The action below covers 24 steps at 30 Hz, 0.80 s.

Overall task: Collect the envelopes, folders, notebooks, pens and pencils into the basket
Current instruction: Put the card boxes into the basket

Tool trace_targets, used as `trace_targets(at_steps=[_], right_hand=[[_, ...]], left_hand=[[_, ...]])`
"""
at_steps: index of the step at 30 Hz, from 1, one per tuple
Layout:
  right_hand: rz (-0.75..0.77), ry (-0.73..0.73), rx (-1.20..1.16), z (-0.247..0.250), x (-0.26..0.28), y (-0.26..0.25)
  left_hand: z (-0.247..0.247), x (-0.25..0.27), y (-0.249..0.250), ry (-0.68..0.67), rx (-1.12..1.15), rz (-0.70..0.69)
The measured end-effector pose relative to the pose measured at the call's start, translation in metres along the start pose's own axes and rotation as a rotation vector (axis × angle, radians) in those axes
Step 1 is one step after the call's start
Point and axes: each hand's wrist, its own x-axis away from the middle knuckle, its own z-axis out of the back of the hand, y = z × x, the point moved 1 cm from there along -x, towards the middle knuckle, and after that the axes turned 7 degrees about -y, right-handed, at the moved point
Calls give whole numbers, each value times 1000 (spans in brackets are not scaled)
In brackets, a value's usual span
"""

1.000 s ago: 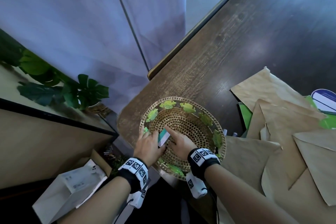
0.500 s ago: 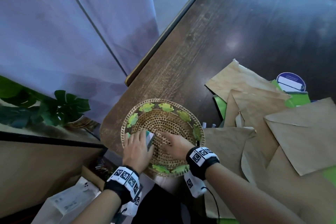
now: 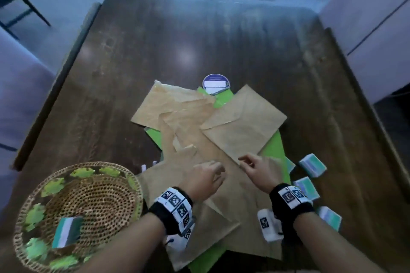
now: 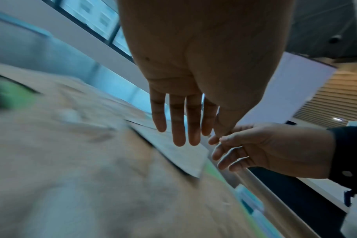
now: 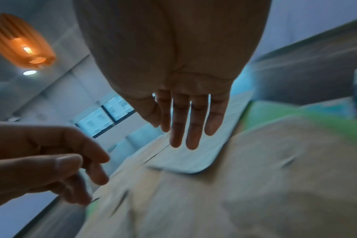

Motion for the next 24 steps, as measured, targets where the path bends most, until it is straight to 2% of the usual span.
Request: trace_targets(at_steps=[2,7,10,13,16,20,24], right_hand=[[-116,80,29,42,3,48],[-393,208,105,115,4,156],[-537,205,109,134,1,200],[-628,155,63,133,-5,225],[-654,116,6,128,-10,243],[-571,126,-92,124,-13,254],[-485,159,-151,122,-7,257]], left_hand=[[-17,-45,37,-52,-2,-67],[-67,-149,107,-194,17,-123],[-96,-202,135,-247,-10,-133],[-121,-239,153,-279,-56,-124],[-143,-271,164,-305,-106,-103],[-164,-293,163,-375,-134,-53],[-166,-298,156,-354,-60,-45]])
